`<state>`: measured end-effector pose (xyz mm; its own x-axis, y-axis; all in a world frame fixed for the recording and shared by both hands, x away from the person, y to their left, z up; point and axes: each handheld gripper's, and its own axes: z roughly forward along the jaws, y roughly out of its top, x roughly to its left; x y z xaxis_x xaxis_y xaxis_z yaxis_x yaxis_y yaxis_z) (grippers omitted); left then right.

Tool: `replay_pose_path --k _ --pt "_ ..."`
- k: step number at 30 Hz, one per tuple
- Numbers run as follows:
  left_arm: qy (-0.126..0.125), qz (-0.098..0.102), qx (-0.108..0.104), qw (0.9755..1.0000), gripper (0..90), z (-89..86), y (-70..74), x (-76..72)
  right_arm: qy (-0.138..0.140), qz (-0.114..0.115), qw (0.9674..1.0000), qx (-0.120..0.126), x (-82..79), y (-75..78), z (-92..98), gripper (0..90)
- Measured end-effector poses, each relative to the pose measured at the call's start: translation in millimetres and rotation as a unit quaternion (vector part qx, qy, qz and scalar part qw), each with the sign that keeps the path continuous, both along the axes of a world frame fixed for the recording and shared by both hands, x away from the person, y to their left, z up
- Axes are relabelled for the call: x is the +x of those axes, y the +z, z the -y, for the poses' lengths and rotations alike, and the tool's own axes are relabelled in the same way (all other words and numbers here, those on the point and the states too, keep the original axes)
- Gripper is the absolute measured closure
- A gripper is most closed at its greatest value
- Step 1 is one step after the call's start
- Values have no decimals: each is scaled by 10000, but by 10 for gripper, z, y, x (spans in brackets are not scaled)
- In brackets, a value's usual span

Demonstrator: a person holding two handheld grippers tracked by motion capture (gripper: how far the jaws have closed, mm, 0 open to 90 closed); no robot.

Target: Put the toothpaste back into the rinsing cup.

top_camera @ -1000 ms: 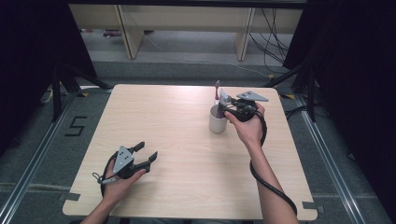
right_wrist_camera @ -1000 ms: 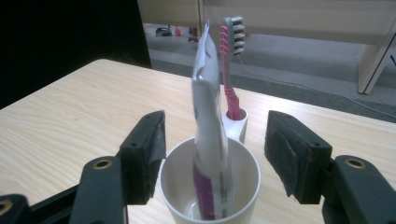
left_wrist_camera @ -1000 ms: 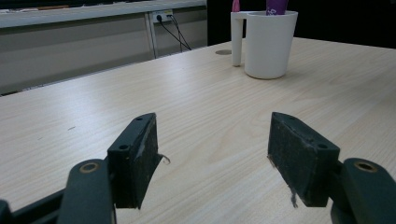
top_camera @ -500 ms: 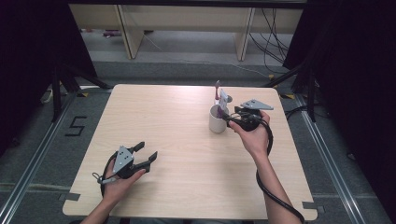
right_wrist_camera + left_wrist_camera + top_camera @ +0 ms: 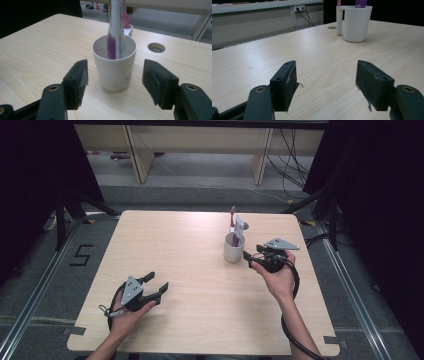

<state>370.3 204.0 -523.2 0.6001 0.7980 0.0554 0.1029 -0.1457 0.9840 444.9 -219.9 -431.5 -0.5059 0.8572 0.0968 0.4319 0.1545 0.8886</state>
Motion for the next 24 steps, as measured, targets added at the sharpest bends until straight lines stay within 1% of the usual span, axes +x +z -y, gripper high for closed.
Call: replay_pose_path --k 3,4,5,6,7,8,9,10,11,12,13,14,15,16,17,18,19,20,21,22,23,24 --pt "7 -1 1 10000 332 -1 0 -1 -2 61 10000 8 -51 -48 52 386" --pt "5 1 1 10000 332 -1 0 0 -25 103 9999 -34 -69 -65 70 388" --pt "26 -32 -3 10000 332 -1 1 -6 -4 106 9999 -30 -88 -81 90 394" --pt "45 -55 21 10000 332 -3 4 -10 -30 5 10000 50 -124 -96 99 395" --pt "15 -16 -14 10000 332 -1 0 -1 -91 -92 9998 139 -164 -111 102 395" --pt "5 -5 -11 10000 332 -3 0 2 -23 66 10000 -7 -159 -128 138 395" --pt "8 -15 -19 10000 331 -1 0 1 -49 -46 9999 86 -201 -153 152 395" --pt "45 -83 33 9999 331 -5 6 -12 -72 -45 10000 53 -221 -179 179 396" --pt "39 -78 38 10000 331 -5 7 -10 -29 11 10000 43 -230 -211 199 397" --pt "41 -80 35 10000 331 -5 6 -10 -103 -84 9998 146 -264 -228 198 398" --pt "40 -81 37 10000 332 -6 6 -10 -42 -31 9999 99 -277 -268 229 399" --pt "40 -80 30 10000 331 -5 6 -10 -90 -66 9999 -10 -300 -277 252 398" --pt "39 -78 28 10000 332 -6 6 -9 -160 -123 9996 178 -337 -321 244 399" --pt "31 -88 35 10000 331 -8 7 -10 -122 -3 9999 23 -340 -340 278 398" --pt "3 -44 10 10000 331 -6 4 3 -192 -171 9995 194 -383 -367 264 399" --pt "-14 -8 -2 10000 331 -6 2 11 -161 -115 9997 130 -395 -404 292 399" --pt "-2 -36 -12 10000 331 -6 2 5 -114 -139 9997 148 -416 -426 312 399" --pt "-20 -18 -5 10000 331 -6 2 9 -204 -118 9995 222 -441 -456 302 399" --pt "26 -87 36 10000 331 -9 7 -4 -207 -42 9996 183 -443 -481 313 399" --pt "29 -92 45 9999 330 -10 8 -5 -133 -132 9996 200 -458 -500 327 399" --pt "25 -95 44 9999 330 -9 8 -7 -197 -130 9994 263 -475 -526 322 399" --pt "19 -93 44 9999 330 -8 8 -6 -274 -152 9991 274 -489 -551 320 400"
